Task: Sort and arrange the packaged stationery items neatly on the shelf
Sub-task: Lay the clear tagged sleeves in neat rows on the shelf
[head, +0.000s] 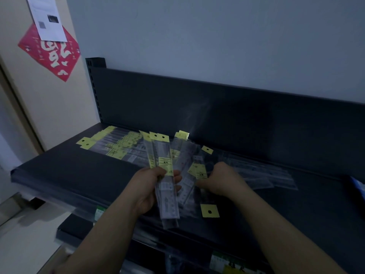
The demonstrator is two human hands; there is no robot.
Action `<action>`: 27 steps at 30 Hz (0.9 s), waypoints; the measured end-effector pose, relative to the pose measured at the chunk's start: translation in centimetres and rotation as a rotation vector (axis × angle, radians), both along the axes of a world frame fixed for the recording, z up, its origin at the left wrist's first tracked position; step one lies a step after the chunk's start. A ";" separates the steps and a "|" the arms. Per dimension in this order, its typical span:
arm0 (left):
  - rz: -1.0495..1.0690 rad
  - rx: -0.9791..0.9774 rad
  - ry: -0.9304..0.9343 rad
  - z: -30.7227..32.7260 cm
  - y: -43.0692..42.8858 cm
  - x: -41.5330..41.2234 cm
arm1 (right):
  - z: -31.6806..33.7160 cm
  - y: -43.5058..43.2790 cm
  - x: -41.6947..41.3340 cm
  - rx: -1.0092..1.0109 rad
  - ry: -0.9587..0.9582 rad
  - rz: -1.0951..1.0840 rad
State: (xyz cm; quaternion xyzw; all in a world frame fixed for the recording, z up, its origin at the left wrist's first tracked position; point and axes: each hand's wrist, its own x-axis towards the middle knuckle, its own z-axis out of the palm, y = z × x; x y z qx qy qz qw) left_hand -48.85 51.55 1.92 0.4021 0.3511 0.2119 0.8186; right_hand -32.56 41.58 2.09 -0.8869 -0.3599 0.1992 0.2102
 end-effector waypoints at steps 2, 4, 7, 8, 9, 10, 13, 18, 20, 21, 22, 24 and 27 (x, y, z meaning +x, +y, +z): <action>0.003 -0.004 -0.005 0.0 0.0 0.1 | 0.2 0.0 -0.1 -0.048 -0.053 0.010; -0.002 -0.002 -0.006 0.0 0.0 0.1 | 0.7 -0.1 -0.1 -0.106 -0.081 0.019; 0.002 0.000 -0.007 0.0 0.0 0.1 | 1.6 -0.1 -0.3 -0.146 -0.118 0.015; 0.004 0.003 -0.005 -0.1 0.0 0.1 | 1.7 0.0 -0.4 -0.136 -0.118 0.006; 0.003 0.006 -0.002 0.0 0.0 0.0 | 1.6 0.2 -0.2 -0.110 -0.099 -0.009; 0.002 0.008 0.001 0.0 0.0 0.0 | 1.5 0.4 -0.1 -0.075 -0.072 -0.028; -0.004 0.012 0.017 0.1 -0.1 0.0 | 1.0 1.0 0.4 -0.023 -0.038 -0.070; 0.006 0.007 0.043 0.2 -0.1 -0.1 | 0.9 1.0 0.8 0.051 0.169 -0.141; 0.005 0.013 0.049 0.3 -0.2 -0.1 | 0.9 0.5 1.1 0.111 0.276 -0.184; 0.006 0.012 0.050 0.4 -0.2 -0.1 | 0.9 0.2 1.3 0.154 0.324 -0.204; 0.004 0.012 0.054 0.4 -0.2 -0.1 | 1.0 0.0 1.5 0.210 0.379 -0.221; -0.007 0.008 0.066 0.6 -0.1 -0.2 | 1.5 -0.7 1.9 0.346 0.530 -0.227; -0.018 -0.014 0.068 1.2 0.2 0.0 | 2.9 -2.1 2.4 0.416 0.692 -0.097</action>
